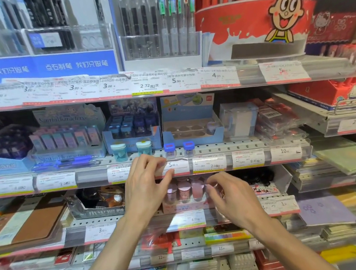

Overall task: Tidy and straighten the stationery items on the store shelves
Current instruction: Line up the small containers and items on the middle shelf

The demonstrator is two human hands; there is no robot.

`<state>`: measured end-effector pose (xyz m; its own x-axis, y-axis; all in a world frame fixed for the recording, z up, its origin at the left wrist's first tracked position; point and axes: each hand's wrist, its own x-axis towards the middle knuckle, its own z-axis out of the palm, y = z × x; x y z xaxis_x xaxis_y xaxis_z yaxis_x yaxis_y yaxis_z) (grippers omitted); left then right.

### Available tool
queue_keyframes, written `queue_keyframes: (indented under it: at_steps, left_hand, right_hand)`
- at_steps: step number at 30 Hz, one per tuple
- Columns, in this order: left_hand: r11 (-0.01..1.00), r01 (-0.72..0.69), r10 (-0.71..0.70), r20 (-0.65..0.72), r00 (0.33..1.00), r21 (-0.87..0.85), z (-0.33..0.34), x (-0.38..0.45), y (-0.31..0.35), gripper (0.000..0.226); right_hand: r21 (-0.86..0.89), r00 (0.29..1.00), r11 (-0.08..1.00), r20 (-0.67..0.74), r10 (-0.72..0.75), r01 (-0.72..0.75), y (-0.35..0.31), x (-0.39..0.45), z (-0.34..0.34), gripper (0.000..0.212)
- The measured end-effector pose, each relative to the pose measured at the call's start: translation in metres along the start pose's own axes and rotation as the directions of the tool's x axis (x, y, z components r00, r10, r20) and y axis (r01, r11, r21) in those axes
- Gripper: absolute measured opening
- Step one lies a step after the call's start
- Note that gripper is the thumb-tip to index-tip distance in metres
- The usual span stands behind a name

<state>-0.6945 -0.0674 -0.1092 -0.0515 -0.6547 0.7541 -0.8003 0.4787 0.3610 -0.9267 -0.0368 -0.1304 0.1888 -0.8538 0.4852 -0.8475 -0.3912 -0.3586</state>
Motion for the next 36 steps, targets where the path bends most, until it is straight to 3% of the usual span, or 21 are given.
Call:
queue_keyframes:
  at_steps: [7,12,18,23,28,36]
  left_hand:
    - [0.994,0.046,-0.045,-0.014,0.999,0.098,-0.029,0.004,-0.028,0.027]
    - [0.992,0.064,-0.064,-0.007,0.998,0.105,-0.042,0.007,-0.043,0.033]
    - [0.995,0.09,-0.092,0.029,0.995,0.045,-0.044,0.011,-0.049,0.039]
    - [0.994,0.11,-0.11,0.02,0.994,0.02,-0.043,0.011,-0.052,0.038]
    - [0.991,0.129,-0.13,0.036,0.991,0.018,-0.043,0.011,-0.054,0.038]
    - [0.989,0.148,-0.149,0.065,0.987,0.023,-0.046,0.013,-0.053,0.038]
  right_hand:
    - [0.001,0.997,0.998,-0.044,-0.061,0.061,-0.045,0.052,-0.034,0.01]
    - [-0.027,0.982,0.983,-0.049,-0.184,0.183,-0.078,0.1,-0.036,0.015]
    - [-0.147,0.962,0.958,0.162,-0.221,0.245,-0.117,0.141,-0.021,0.039]
    - [-0.153,0.954,0.958,0.218,-0.206,0.242,-0.121,0.148,-0.007,0.043]
    - [-0.074,0.965,0.977,0.188,-0.186,0.202,-0.118,0.147,-0.005,0.042]
    - [0.018,0.981,0.981,0.009,-0.193,0.192,-0.107,0.134,-0.026,0.04]
